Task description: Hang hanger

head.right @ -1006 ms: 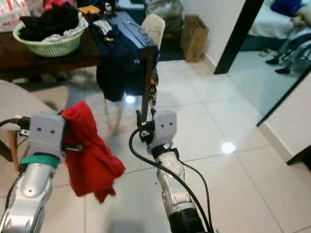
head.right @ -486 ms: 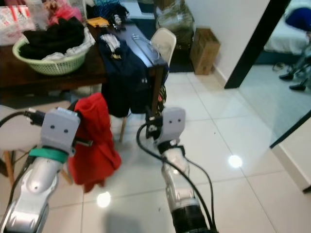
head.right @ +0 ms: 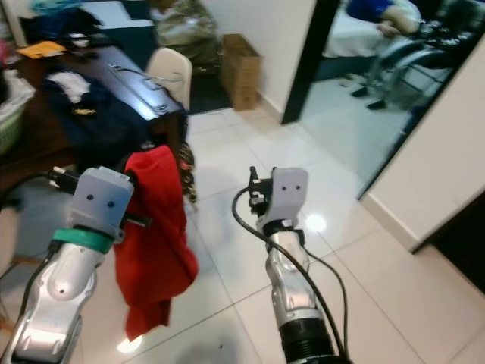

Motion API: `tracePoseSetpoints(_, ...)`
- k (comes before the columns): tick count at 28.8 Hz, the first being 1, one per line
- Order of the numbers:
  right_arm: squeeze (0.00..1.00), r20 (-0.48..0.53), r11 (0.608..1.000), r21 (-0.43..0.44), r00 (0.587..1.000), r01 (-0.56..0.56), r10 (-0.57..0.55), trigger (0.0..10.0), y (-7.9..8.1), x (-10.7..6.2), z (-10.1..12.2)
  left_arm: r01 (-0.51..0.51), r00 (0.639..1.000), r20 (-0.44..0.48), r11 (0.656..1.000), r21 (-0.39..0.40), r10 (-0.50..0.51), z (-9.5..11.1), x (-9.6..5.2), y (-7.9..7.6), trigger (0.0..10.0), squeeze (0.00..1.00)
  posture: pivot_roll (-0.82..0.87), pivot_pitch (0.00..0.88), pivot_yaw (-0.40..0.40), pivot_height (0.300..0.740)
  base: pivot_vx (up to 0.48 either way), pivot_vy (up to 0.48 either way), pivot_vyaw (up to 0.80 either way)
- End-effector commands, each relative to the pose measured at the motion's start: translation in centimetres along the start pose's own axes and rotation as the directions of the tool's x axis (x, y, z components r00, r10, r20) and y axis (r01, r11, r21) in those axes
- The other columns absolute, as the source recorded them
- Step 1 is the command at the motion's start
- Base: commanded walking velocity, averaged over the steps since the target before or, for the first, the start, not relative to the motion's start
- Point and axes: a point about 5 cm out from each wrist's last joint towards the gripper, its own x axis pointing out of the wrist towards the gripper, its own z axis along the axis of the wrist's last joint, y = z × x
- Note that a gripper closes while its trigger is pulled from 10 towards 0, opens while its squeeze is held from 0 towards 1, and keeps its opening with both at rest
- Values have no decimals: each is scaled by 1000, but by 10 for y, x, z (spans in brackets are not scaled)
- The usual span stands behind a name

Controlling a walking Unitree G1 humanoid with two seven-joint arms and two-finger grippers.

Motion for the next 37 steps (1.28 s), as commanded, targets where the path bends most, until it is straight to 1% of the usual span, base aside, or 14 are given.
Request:
tracePoseSetpoints(1,0,-73,998,-30,996,-57,54,10000,3,-6,-15,-32,999,37,999,6,31,7,0,2,10000,0,23,65,35,740,405,0,-663)
tracePoseSetpoints(3,0,-120,983,-62,979,-173,164,10000,15,-13,-26,-71,996,48,997,29,69,9,1,7,10000,0,23,65,35,740,398,0,0)
tracePoseSetpoints(4,0,-126,977,-70,974,-199,189,10000,18,-16,-28,-97,994,51,995,36,96,9,2,10,10000,0,26,64,32,740,398,0,0)
tracePoseSetpoints(9,0,-95,975,-57,973,-215,209,10000,21,-16,-23,-153,987,60,987,51,150,11,4,18,10000,0,29,63,28,740,394,0,0)
tracePoseSetpoints(13,0,-62,974,-67,976,-214,210,10000,24,-12,-17,-169,984,67,984,59,165,12,6,20,10000,0,33,59,25,740,396,0,600)
tracePoseSetpoints(19,0,-57,975,-57,976,-216,212,10000,24,-10,-16,-172,983,72,983,61,168,13,6,20,10000,0,33,59,25,740,398,0,800)
tracePoseSetpoints(22,0,-55,980,-32,980,-195,193,10000,23,-9,-17,-181,980,101,980,82,173,18,8,22,10000,0,38,57,24,740,394,0,0)
tracePoseSetpoints(24,0,-50,980,-23,980,-196,195,10000,24,-9,-16,-186,975,147,974,129,167,24,10,22,10000,0,39,59,24,740,399,0,0)
tracePoseSetpoints(25,0,-50,980,-23,980,-196,195,10000,24,-9,-16,-186,975,147,974,129,167,24,10,22,10000,0,39,59,24,740,401,0,0)
tracePoseSetpoints(26,0,-50,980,-19,979,-197,196,10000,24,-10,-17,-212,965,193,963,167,179,30,12,25,10000,0,41,62,23,740,394,0,0)
tracePoseSetpoints(27,0,-52,981,-20,980,-195,193,10000,24,-10,-17,-227,958,220,957,181,185,34,14,26,10000,0,42,62,22,740,394,0,0)
tracePoseSetpoints(32,0,-57,983,-29,982,-184,182,10000,23,-10,-18,-233,946,275,952,200,174,42,23,26,10000,0,44,63,20,740,394,0,0)
tracePoseSetpoints(35,0,-57,989,-45,989,-138,135,10000,18,-9,-19,-225,935,318,954,200,155,50,34,24,10000,0,43,64,21,740,394,0,0)
tracePoseSetpoints(37,0,-56,991,-47,991,-122,120,10000,16,-8,-19,-226,932,329,954,197,152,53,36,24,10000,0,39,65,23,740,390,0,0)
